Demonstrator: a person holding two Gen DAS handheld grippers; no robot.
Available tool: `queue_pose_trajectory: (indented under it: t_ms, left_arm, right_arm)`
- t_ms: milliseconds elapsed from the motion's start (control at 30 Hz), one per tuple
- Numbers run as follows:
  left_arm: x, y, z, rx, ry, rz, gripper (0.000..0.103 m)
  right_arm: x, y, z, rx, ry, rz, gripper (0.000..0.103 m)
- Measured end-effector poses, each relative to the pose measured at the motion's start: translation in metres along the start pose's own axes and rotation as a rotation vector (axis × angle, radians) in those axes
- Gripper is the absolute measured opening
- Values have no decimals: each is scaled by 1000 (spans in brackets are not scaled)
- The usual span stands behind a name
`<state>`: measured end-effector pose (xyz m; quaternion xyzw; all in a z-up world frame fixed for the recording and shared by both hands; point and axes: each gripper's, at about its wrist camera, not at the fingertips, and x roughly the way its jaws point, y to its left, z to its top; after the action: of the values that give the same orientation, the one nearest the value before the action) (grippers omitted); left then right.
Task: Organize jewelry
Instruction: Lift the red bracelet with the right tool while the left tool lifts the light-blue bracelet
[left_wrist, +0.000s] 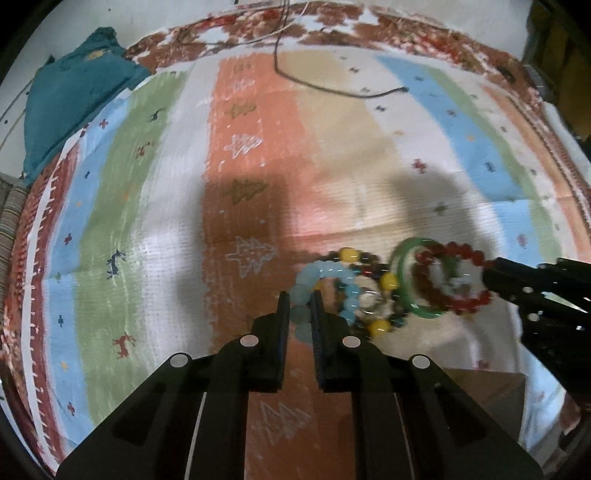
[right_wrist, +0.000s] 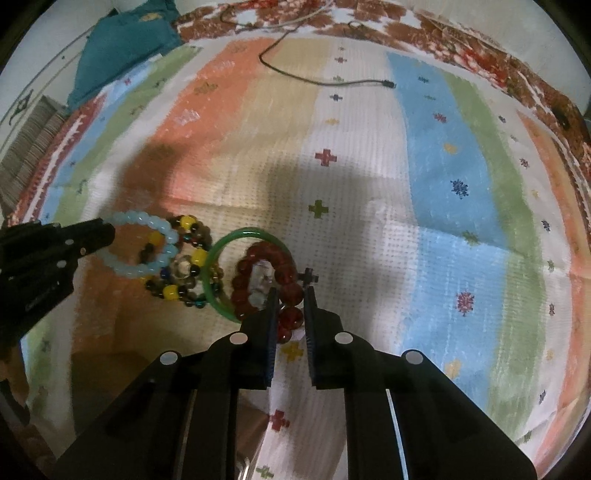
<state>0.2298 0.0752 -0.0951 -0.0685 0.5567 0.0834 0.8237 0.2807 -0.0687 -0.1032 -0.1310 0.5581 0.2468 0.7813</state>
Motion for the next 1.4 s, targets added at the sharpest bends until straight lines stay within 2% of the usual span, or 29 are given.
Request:
queue_pose_trajectory:
  t_ms: [667, 1400]
  left_arm:
    - [-68, -5, -11, -24, -128, -77, 11]
    - [-114, -20, -40, 2, -216, -121, 11]
  right_arm:
    - [-57, 2, -23, 22, -127, 4, 14]
    - [-106, 21, -49, 10, -239, 51, 14]
